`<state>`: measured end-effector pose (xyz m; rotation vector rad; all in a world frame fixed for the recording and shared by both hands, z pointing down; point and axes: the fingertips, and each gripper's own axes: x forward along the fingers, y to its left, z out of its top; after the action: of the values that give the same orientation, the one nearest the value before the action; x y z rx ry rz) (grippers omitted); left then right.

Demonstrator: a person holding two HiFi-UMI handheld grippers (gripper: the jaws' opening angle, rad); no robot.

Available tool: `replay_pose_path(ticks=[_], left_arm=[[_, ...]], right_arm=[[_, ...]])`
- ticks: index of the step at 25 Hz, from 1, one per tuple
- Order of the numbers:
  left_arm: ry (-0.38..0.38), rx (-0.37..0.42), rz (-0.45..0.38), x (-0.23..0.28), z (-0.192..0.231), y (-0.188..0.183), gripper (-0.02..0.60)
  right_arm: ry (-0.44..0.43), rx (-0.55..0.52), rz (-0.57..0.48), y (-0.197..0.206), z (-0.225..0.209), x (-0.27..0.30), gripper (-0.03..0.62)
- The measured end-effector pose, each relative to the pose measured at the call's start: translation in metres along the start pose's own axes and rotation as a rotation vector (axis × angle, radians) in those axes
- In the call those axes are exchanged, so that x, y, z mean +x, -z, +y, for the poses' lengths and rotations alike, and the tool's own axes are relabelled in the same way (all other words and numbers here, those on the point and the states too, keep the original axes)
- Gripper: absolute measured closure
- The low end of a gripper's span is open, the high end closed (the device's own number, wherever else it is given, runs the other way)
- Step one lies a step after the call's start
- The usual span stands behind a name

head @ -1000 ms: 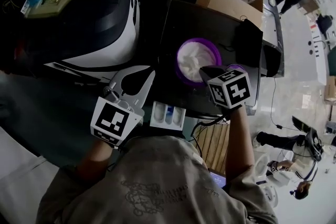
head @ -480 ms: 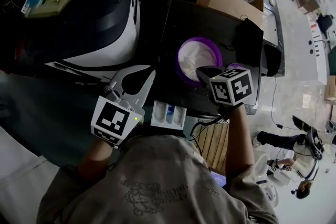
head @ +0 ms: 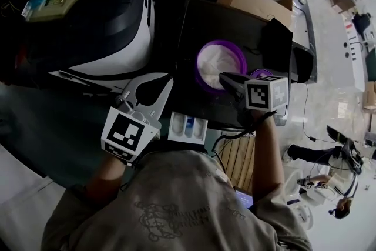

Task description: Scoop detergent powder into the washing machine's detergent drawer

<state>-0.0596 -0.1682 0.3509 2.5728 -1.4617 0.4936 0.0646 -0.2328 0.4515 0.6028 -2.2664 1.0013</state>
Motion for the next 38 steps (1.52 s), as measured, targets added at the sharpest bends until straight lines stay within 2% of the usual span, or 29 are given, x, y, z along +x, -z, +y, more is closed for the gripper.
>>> replay_pose_path(ticks=[18, 28, 38], left_arm=[[0.031, 0.017, 0.003, -0.001, -0.011, -0.001, 0.581], [0.041, 0.027, -0.007, -0.003, -0.014, -0.005, 0.581], [0.047, 0.033, -0.012, -0.007, -0.013, -0.007, 0.581]], right_arm=[[-0.125, 0.299, -0.284, -0.015, 0.000, -0.028, 0.563], [-0.390, 0.540, -0.487, -0.034, 0.026, -0.050, 0.563], [-0.553, 0.711, -0.582, -0.036, 0.037, -0.065, 0.563]])
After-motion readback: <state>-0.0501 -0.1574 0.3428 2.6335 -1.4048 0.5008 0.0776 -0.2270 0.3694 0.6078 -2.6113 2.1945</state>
